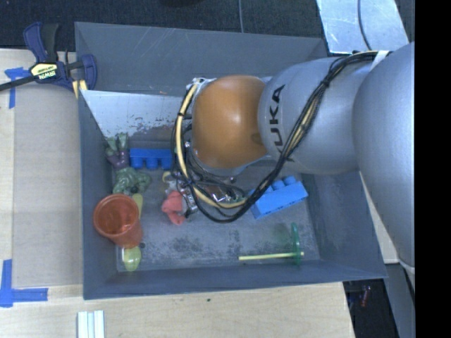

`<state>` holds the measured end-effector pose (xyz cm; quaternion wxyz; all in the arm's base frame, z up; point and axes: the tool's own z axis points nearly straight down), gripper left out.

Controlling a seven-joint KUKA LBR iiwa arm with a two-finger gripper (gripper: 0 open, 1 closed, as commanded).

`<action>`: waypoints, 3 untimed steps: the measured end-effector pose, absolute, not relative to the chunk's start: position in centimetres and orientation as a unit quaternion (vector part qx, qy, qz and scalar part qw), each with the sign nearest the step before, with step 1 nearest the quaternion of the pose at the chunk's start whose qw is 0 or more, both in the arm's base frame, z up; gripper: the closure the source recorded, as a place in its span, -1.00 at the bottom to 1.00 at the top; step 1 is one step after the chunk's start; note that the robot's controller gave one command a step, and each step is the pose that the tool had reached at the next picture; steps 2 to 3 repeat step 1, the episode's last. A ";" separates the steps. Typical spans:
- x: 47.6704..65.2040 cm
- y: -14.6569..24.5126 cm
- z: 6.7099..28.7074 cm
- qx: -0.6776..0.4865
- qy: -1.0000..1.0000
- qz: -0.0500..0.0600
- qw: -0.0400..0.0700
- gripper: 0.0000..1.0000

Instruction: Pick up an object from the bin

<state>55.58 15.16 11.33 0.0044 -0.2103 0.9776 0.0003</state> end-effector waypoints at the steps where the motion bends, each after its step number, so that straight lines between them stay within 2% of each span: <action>1: 56.7 14.4 19.2 -0.240 0.971 0.000 0.008 1.00; 3: 56.7 14.4 19.2 -0.240 0.971 0.000 0.008 1.00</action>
Offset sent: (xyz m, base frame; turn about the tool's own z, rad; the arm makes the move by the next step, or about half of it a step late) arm 0.0112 -0.0744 -0.0433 -0.3716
